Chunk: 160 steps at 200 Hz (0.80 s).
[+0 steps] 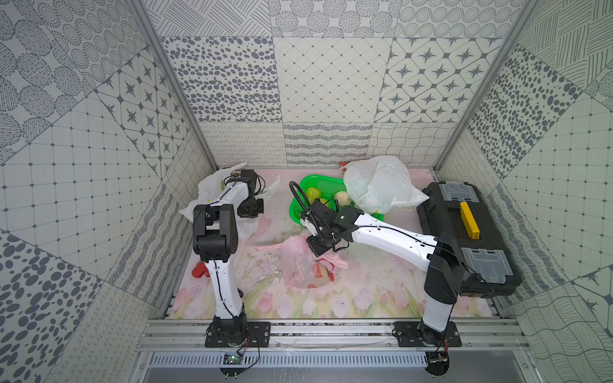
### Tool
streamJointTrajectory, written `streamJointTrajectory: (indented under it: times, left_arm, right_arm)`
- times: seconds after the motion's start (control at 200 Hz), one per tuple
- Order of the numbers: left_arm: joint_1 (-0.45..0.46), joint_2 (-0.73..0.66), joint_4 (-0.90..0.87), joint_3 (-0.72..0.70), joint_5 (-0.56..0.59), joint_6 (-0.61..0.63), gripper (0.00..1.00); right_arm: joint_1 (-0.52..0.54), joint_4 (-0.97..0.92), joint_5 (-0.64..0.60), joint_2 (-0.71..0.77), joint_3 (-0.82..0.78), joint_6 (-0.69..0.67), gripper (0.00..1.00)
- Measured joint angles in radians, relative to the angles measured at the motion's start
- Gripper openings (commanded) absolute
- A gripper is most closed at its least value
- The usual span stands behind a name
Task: Place the pears into plastic bags & tie knots
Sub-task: Move the plastic bag to the center of the board.
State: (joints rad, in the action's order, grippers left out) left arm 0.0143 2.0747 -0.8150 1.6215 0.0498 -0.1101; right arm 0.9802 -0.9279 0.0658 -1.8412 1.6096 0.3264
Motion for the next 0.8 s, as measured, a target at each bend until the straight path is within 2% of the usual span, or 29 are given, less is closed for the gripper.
streamJointTrajectory:
  times: [0.105, 0.33, 0.54, 0.68, 0.8]
  left_arm:
    - [0.000, -0.071, -0.010, 0.019, 0.009, 0.011, 0.00]
    - [-0.003, -0.336, -0.031, 0.071, 0.036, 0.031, 0.00]
    - [-0.011, -0.523, -0.092, 0.213, 0.063, 0.035, 0.00]
    - [-0.011, -0.604, -0.110, 0.311, 0.065, 0.033, 0.00]
    - [-0.010, -0.645, -0.117, 0.354, 0.052, 0.029, 0.00]
  right_arm:
    - [0.002, 0.029, 0.034, 0.000, 0.000, 0.008, 0.00]
    - [0.048, 0.082, 0.101, -0.049, 0.110, 0.012, 0.00]
    - [0.077, 0.244, 0.162, -0.201, 0.293, 0.065, 0.00]
    - [0.078, 0.364, 0.190, -0.361, 0.491, 0.118, 0.00]
    - [0.078, 0.432, 0.189, -0.515, 0.702, 0.171, 0.27]
